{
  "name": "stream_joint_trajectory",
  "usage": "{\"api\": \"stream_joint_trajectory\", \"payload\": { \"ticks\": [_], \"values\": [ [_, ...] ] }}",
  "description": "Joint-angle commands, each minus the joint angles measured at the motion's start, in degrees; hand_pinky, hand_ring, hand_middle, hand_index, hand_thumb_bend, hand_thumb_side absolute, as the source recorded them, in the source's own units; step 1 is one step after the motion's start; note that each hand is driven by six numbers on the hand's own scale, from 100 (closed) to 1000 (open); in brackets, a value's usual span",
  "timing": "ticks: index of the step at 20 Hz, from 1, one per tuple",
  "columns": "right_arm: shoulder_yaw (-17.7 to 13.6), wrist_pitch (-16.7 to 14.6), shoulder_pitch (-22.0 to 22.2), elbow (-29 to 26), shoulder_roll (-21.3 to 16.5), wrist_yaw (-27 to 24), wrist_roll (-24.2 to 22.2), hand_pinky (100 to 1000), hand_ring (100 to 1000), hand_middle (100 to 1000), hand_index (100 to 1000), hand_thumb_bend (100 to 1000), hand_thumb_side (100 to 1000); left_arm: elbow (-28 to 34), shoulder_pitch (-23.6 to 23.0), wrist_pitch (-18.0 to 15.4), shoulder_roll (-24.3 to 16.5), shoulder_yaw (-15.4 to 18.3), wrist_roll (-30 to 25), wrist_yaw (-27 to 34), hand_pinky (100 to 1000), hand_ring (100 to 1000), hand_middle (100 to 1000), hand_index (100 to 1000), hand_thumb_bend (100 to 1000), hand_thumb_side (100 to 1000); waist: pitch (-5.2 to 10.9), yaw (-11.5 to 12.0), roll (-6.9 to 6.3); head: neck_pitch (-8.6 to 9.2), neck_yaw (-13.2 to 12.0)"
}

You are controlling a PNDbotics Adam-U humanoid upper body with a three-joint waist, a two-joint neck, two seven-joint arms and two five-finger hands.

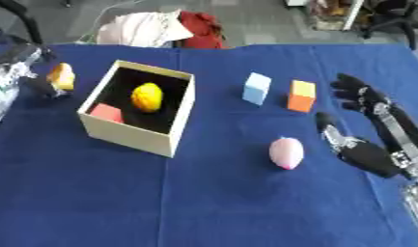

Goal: Pick up objects on the table and place them in the box.

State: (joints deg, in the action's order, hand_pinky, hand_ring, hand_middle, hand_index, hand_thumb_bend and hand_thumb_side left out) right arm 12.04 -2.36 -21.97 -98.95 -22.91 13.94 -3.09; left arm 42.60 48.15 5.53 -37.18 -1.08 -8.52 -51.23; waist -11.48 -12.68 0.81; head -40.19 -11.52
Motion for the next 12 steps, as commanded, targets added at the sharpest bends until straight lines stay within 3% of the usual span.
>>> {"api": "stream_joint_trajectory", "payload": {
  "ticks": [1, 4, 8, 12],
  "values": [
    [-0.4, -0.1, -0.8, -0.5, -0.6, -0.4, -0.1, 863, 894, 880, 986, 196, 505, 0.2, 1.2, -0.6, -0.9, 0.4, -0.7, 0.3, 714, 677, 630, 767, 521, 100, 0.32, -0.1, 0.54, 0.72, -0.2],
    [-0.5, -0.1, -0.9, -0.5, -0.6, -0.4, 0.0, 863, 894, 880, 986, 194, 505, 0.7, 0.8, -1.0, -1.2, 0.3, -1.5, 1.1, 657, 593, 537, 677, 347, 100, 0.31, 0.1, 0.45, 0.77, -0.1],
    [-0.6, -0.1, -0.9, -0.4, -0.7, -0.3, 0.1, 864, 894, 880, 986, 192, 505, 4.4, -0.5, -0.9, -2.4, 0.4, 1.8, 1.8, 615, 534, 461, 595, 304, 100, 0.28, 0.4, 0.32, 0.85, 0.0],
    [-0.8, -0.1, -0.9, -0.4, -0.9, -0.1, 0.3, 864, 894, 880, 986, 191, 505, 12.7, -3.0, -1.3, -5.1, 0.4, 4.1, 4.3, 615, 527, 443, 579, 328, 100, 0.34, 0.8, 0.11, 0.83, 0.4]
  ]
}}
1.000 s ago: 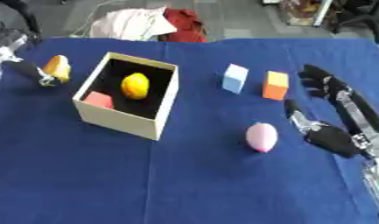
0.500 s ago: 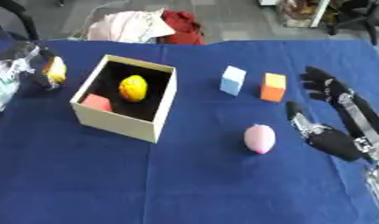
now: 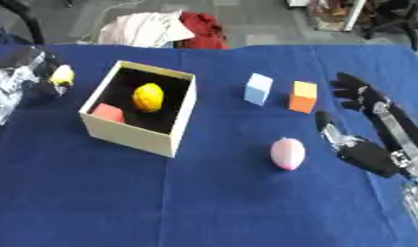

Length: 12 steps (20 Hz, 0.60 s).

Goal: Pick up objects on the table and place them in the box.

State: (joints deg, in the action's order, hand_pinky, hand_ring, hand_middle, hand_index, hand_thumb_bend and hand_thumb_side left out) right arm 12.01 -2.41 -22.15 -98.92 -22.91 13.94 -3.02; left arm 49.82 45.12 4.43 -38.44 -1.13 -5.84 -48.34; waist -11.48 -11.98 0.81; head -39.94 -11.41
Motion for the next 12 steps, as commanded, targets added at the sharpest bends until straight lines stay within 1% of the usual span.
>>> {"api": "stream_joint_trajectory", "payload": {
  "ticks": [1, 6, 9, 12],
  "values": [
    [-0.8, -0.1, -0.6, -0.4, -1.0, -0.1, 0.3, 864, 894, 880, 986, 191, 506, 8.7, -0.9, -0.4, -4.7, 0.6, 2.0, 2.4, 616, 527, 440, 575, 337, 100, 0.38, 0.3, 0.03, 0.52, 0.4],
    [-0.9, -0.1, -0.5, -0.4, -1.0, 0.0, 0.4, 864, 894, 880, 986, 188, 506, 26.8, -5.5, -0.8, -8.0, 0.9, 2.7, 8.9, 620, 529, 438, 572, 333, 100, 0.44, 0.9, -0.26, 0.46, 1.0],
    [-0.9, -0.1, -0.5, -0.3, -1.1, 0.1, 0.4, 864, 894, 880, 986, 188, 506, 36.6, -7.6, -1.5, -9.3, -0.4, 1.1, 12.7, 627, 533, 446, 579, 326, 100, 0.47, 0.9, -0.34, 0.56, 1.2],
    [-0.9, -0.1, -0.6, -0.3, -1.0, 0.1, 0.4, 864, 894, 880, 987, 187, 506, 43.4, -9.1, -2.2, -9.6, -2.2, -1.8, 15.1, 634, 536, 450, 584, 331, 100, 0.49, 0.8, -0.41, 0.57, 1.2]
  ]
}}
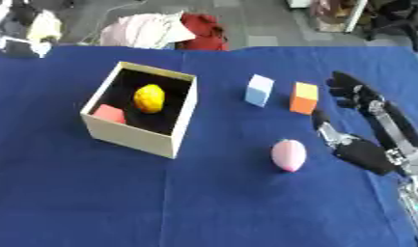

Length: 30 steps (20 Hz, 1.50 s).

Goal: Pick up objects on the table and place them in the box.

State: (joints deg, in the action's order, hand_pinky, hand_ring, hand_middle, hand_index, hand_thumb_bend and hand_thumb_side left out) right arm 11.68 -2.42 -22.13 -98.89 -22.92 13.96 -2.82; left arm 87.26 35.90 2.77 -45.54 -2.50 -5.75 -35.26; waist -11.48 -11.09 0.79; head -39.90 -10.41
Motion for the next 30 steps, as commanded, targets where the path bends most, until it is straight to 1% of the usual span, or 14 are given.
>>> {"api": "stream_joint_trajectory", "payload": {
  "ticks": [1, 5, 10, 11, 12, 13, 14, 15, 17, 19, 22, 23, 24, 30],
  "values": [
    [-0.5, -0.1, -0.6, -0.3, -1.0, 0.0, 0.2, 864, 894, 880, 987, 187, 507, 7.6, -0.3, -0.8, -2.5, -1.6, -3.0, 2.6, 636, 537, 453, 587, 331, 100, 0.48, -0.1, -0.41, 0.58, 0.3],
    [-0.6, -0.1, -0.7, -0.3, -1.0, 0.1, 0.2, 864, 894, 879, 987, 186, 507, 11.6, -2.2, -2.3, -2.3, -4.6, -8.0, 3.5, 651, 551, 470, 607, 334, 100, 0.48, -0.2, -0.43, 0.62, 0.5],
    [-0.6, -0.1, -0.8, -0.2, -1.1, 0.1, 0.2, 864, 894, 879, 987, 186, 507, 10.5, -4.5, -2.9, -1.9, -7.3, -13.7, 2.9, 675, 584, 514, 653, 339, 100, 0.52, -0.2, -0.47, 0.72, 0.7],
    [-0.6, -0.1, -0.8, -0.2, -1.1, 0.2, 0.2, 864, 894, 879, 987, 186, 507, 10.2, -5.1, -3.1, -1.8, -7.6, -14.8, 2.8, 695, 628, 566, 705, 428, 100, 0.51, -0.1, -0.46, 0.81, 0.8],
    [-0.7, -0.1, -0.8, -0.2, -1.1, 0.2, 0.2, 864, 894, 879, 987, 186, 507, 9.9, -5.8, -3.4, -1.8, -7.8, -15.8, 2.7, 698, 635, 574, 712, 443, 100, 0.52, 0.0, -0.44, 0.86, 0.9],
    [-0.7, -0.1, -0.8, -0.2, -1.1, 0.2, 0.2, 864, 893, 879, 987, 185, 507, 9.7, -6.4, -3.7, -1.7, -7.8, -16.6, 2.8, 720, 684, 622, 755, 564, 115, 0.53, 0.0, -0.42, 0.89, 1.0],
    [-0.7, -0.1, -0.8, -0.1, -1.2, 0.2, 0.2, 864, 893, 879, 987, 185, 507, 9.6, -7.0, -3.9, -1.6, -7.6, -17.0, 2.8, 728, 697, 637, 767, 592, 138, 0.54, 0.1, -0.41, 0.91, 1.1],
    [-0.8, -0.1, -0.8, -0.1, -1.2, 0.2, 0.3, 864, 893, 879, 987, 185, 507, 9.6, -7.5, -4.1, -1.5, -7.5, -17.3, 2.9, 750, 731, 679, 798, 690, 230, 0.54, 0.2, -0.4, 0.95, 1.2],
    [-0.8, -0.1, -0.8, -0.1, -1.2, 0.2, 0.3, 864, 893, 879, 987, 185, 507, 10.0, -9.0, -4.5, -1.1, -6.7, -17.5, 3.5, 777, 768, 728, 820, 821, 353, 0.55, 0.5, -0.39, 1.04, 1.5],
    [-0.8, 0.0, -0.8, -0.1, -1.2, 0.3, 0.4, 864, 893, 878, 987, 184, 508, 10.7, -10.4, -4.8, -0.7, -5.7, -17.1, 4.1, 801, 799, 768, 839, 892, 424, 0.57, 0.8, -0.36, 1.05, 1.7],
    [-0.8, 0.0, -0.9, 0.0, -1.3, 0.4, 0.4, 864, 893, 878, 987, 184, 508, 11.6, -11.4, -4.8, -0.6, -4.9, -16.6, 4.5, 801, 799, 768, 839, 892, 424, 0.58, 0.9, -0.34, 1.04, 1.8],
    [-0.8, 0.0, -0.9, 0.0, -1.3, 0.4, 0.4, 865, 892, 879, 987, 185, 506, 11.7, -11.5, -4.8, -0.6, -4.8, -16.5, 4.6, 818, 819, 776, 839, 898, 480, 0.6, 0.9, -0.32, 1.04, 1.8],
    [-0.9, 0.0, -1.0, 0.0, -1.6, 0.5, 0.3, 866, 892, 879, 986, 186, 505, 12.4, -11.7, -4.4, 0.1, -4.1, -16.1, 4.9, 816, 814, 762, 830, 883, 488, 0.69, 1.4, -0.2, 0.97, 2.2],
    [0.5, 0.0, -3.2, -0.5, -5.3, 1.5, -1.9, 869, 892, 881, 983, 195, 496, 21.0, -15.7, -1.5, 3.8, 4.5, -10.9, 10.0, 794, 795, 689, 773, 806, 464, 0.84, 3.0, 0.1, 0.7, 3.4]
  ]
}}
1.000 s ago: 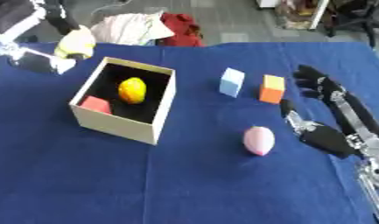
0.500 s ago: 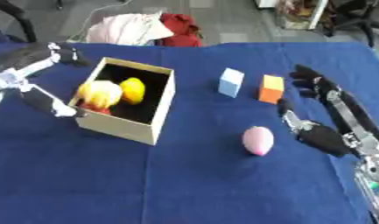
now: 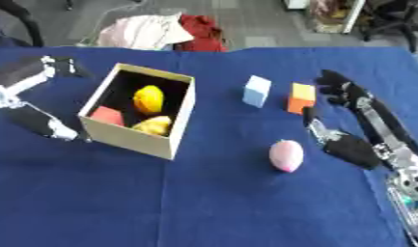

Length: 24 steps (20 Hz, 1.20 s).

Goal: Pick up objects on the table and place them in the box.

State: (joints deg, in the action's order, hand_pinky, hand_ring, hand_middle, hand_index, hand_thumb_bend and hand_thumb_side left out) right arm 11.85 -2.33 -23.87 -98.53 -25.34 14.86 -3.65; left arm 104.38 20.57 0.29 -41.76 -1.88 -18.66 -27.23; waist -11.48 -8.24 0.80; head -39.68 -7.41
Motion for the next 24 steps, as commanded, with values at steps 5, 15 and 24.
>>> {"api": "stream_joint_trajectory", "payload": {
  "ticks": [5, 15, 24],
  "values": [
    [3.2, -0.5, -3.4, -1.0, -7.2, 2.1, -5.2, 873, 896, 885, 986, 203, 484, 6.9, -3.4, 2.4, 2.4, 9.4, 6.6, 6.6, 775, 778, 646, 735, 783, 435, 0.83, 0.8, 0.29, 0.26, 0.8],
    [7.0, -1.0, -4.4, 0.1, -13.7, 3.5, -14.6, 881, 906, 896, 987, 218, 465, 4.6, -7.4, 1.5, 5.5, 11.3, 16.2, 16.0, 762, 765, 616, 705, 770, 417, 0.8, 1.2, 0.7, -0.85, 2.1],
    [9.0, -1.7, -4.4, 2.5, -15.2, 4.5, -18.8, 880, 903, 893, 981, 213, 459, 2.6, -9.0, 0.1, 7.5, 9.0, 25.2, 17.7, 760, 763, 609, 699, 765, 416, 0.67, 1.5, 0.94, -1.41, 2.1]
  ]
}}
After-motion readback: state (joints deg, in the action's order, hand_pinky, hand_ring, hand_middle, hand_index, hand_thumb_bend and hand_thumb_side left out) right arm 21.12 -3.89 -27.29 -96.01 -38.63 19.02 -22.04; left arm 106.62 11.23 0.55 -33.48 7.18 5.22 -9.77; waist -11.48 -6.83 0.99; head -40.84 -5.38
